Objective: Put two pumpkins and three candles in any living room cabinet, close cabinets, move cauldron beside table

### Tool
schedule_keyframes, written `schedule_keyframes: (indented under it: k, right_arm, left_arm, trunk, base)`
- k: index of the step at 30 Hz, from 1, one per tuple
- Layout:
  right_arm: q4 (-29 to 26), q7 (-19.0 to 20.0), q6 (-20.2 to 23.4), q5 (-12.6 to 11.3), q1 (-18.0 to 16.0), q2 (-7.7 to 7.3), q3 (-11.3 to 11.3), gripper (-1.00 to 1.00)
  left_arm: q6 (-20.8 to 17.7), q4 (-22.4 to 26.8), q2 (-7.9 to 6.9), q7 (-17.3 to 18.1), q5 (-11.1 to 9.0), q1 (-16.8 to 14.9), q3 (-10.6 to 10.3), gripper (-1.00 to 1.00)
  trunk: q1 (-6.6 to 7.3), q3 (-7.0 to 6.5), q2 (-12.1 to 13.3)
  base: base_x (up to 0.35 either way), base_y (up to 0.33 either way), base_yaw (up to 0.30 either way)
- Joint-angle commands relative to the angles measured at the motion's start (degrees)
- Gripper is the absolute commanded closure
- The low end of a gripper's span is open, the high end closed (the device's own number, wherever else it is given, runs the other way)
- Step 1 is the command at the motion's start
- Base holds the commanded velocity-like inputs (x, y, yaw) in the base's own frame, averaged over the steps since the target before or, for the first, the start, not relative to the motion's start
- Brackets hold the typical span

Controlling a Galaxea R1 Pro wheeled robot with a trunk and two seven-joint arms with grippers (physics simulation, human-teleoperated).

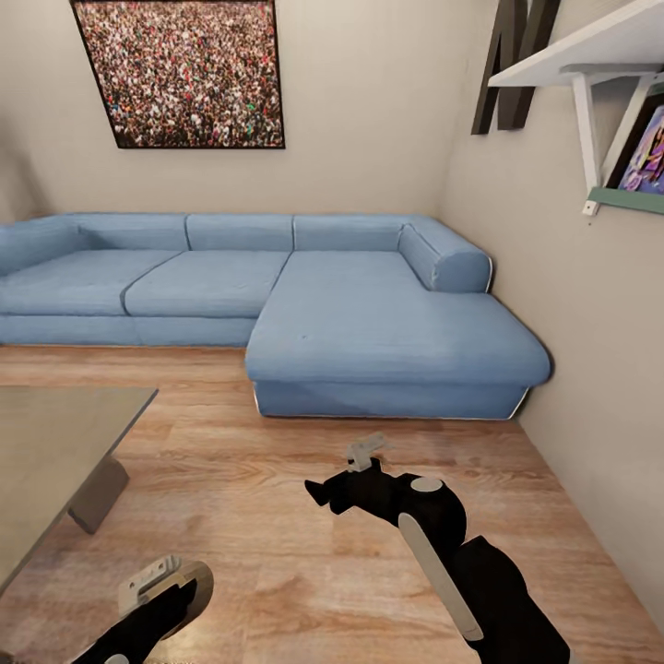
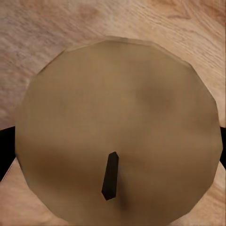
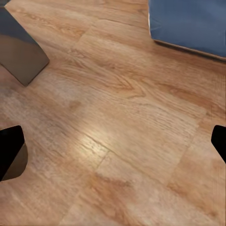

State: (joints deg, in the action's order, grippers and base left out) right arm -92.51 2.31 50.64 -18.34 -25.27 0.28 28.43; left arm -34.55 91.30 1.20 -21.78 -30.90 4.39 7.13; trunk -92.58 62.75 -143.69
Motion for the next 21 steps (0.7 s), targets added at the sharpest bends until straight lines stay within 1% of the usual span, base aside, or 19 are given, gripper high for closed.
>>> schedule_keyframes:
  k: [1,7,14,17,21]
  right_arm:
    - [-0.03,0.24,0.28,0.23,-0.04,0.01,-0.02,-1.0]
    - [-0.03,0.24,0.33,0.23,-0.05,-0.01,-0.04,-1.0]
    - [-0.03,0.24,0.34,0.23,-0.05,0.01,-0.04,-1.0]
    - [-0.03,0.24,0.34,0.22,0.01,-0.01,-0.04,-1.0]
    - [-0.03,0.24,0.34,0.2,0.1,-0.01,-0.03,-1.0]
  left_arm:
    - [-0.17,0.11,0.03,-0.45,-0.57,0.0,0.04,1.0]
    - [-0.17,0.08,0.03,-0.6,-0.57,0.0,0.0,1.0]
    - [-0.1,0.02,0.08,-0.33,-0.35,0.0,-0.11,1.0]
    - [0.18,-0.01,0.11,-0.46,-0.32,0.0,-0.16,1.0]
    - [0.25,-0.05,0.05,-0.46,-0.31,0.0,-0.12,1.0]
  trunk:
    - [0.03,-0.19,0.0]
    - [0.19,-1.52,0.08]
    - [0.19,-1.52,0.08]
    - [0.19,-1.52,0.08]
    - [0.19,-1.52,0.08]
  base:
    - [0.0,0.0,0.289]
    - [0.0,0.0,0.289]
    - [-0.01,-0.003,0.289]
    - [-0.196,-0.075,0.289]
    - [-0.297,-0.113,0.289]
